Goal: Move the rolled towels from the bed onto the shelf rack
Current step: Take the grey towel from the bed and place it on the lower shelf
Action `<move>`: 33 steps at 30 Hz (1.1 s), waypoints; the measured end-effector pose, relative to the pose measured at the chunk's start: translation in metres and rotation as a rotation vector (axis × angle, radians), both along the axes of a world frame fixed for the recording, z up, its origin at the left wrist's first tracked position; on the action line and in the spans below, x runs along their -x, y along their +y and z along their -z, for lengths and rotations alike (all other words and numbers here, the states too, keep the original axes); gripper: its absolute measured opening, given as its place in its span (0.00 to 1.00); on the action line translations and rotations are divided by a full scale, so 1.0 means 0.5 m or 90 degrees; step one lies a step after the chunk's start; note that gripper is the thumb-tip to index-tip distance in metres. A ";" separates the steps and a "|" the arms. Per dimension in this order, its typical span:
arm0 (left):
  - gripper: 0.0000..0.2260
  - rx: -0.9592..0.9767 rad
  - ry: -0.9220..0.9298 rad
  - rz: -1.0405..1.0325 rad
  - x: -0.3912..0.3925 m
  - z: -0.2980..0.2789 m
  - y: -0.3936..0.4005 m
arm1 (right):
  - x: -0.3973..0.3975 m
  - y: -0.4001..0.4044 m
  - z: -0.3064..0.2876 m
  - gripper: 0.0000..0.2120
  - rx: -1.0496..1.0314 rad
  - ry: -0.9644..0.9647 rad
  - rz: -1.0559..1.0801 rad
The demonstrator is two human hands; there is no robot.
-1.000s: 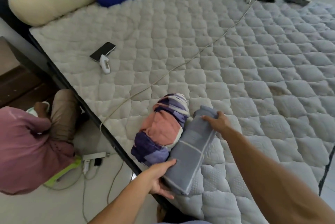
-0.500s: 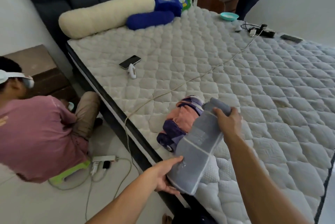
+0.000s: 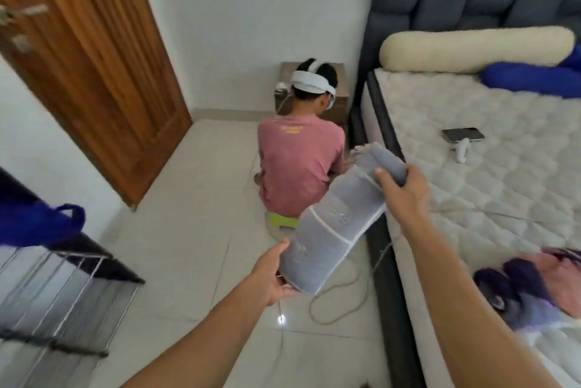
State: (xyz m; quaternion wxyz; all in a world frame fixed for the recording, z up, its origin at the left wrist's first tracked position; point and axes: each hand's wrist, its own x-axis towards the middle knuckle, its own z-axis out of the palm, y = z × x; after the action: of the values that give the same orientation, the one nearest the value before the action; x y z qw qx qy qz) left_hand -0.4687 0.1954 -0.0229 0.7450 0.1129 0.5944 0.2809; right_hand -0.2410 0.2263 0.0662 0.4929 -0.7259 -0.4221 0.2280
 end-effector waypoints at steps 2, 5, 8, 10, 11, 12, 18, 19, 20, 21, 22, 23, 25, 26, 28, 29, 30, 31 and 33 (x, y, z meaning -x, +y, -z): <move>0.21 -0.022 -0.001 -0.083 0.093 -0.008 0.001 | 0.113 0.047 -0.021 0.23 -0.031 -0.044 -0.091; 0.22 -0.051 -0.016 -0.186 0.210 -0.023 -0.002 | 0.277 0.108 -0.059 0.28 -0.080 -0.065 -0.226; 0.17 -0.124 -0.108 -0.302 0.306 -0.038 0.001 | 0.434 0.157 -0.102 0.29 -0.167 -0.025 -0.319; 0.16 -0.173 -0.143 -0.373 0.369 -0.049 0.011 | 0.529 0.182 -0.130 0.28 -0.220 0.060 -0.378; 0.17 -0.193 -0.143 -0.405 0.402 -0.056 0.016 | 0.574 0.195 -0.138 0.30 -0.234 0.141 -0.415; 0.17 -0.205 -0.138 -0.439 0.434 -0.068 0.021 | 0.618 0.212 -0.138 0.32 -0.233 0.232 -0.453; 0.23 -0.173 -0.090 -0.550 0.615 -0.062 0.053 | 0.866 0.294 -0.019 0.52 0.103 0.460 -0.726; 0.23 -0.156 -0.081 -0.545 0.641 -0.052 0.052 | 0.905 0.304 0.002 0.51 0.137 0.439 -0.751; 0.23 -0.132 -0.064 -0.542 0.668 -0.041 0.050 | 0.944 0.313 0.018 0.48 0.158 0.423 -0.765; 0.23 -0.108 -0.050 -0.540 0.690 -0.031 0.046 | 0.980 0.320 0.035 0.45 0.177 0.406 -0.771; 0.24 -0.088 -0.017 -0.539 0.711 -0.018 0.042 | 1.017 0.328 0.052 0.44 0.199 0.386 -0.778; 0.25 -0.075 0.019 -0.542 0.731 -0.007 0.042 | 1.054 0.333 0.068 0.43 0.219 0.363 -0.787; 0.26 -0.054 0.088 -0.556 0.763 0.007 0.039 | 1.125 0.335 0.102 0.42 0.260 0.309 -0.811; 0.26 -0.049 0.108 -0.561 0.774 0.012 0.035 | 1.157 0.331 0.120 0.41 0.284 0.283 -0.824; 0.28 -0.061 0.129 -0.593 0.793 0.030 0.021 | 1.219 0.323 0.153 0.40 0.331 0.250 -0.836; 0.29 -0.069 0.136 -0.613 0.803 0.035 0.016 | 1.254 0.319 0.166 0.39 0.353 0.233 -0.837; 0.29 -0.074 0.146 -0.625 0.816 0.038 0.011 | 1.289 0.313 0.178 0.39 0.369 0.215 -0.843; 0.29 -0.074 0.165 -0.633 0.831 0.044 0.007 | 1.325 0.307 0.190 0.39 0.385 0.201 -0.852; 0.32 -0.066 0.208 -0.631 0.870 0.061 0.001 | 1.396 0.288 0.207 0.41 0.403 0.152 -0.880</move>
State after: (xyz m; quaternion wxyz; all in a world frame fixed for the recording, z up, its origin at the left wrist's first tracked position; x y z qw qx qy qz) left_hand -0.9036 0.1958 -0.0534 0.4138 -0.1028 0.6699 0.6079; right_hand -0.9388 0.3703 -0.0375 0.0497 -0.3739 -0.6384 0.6709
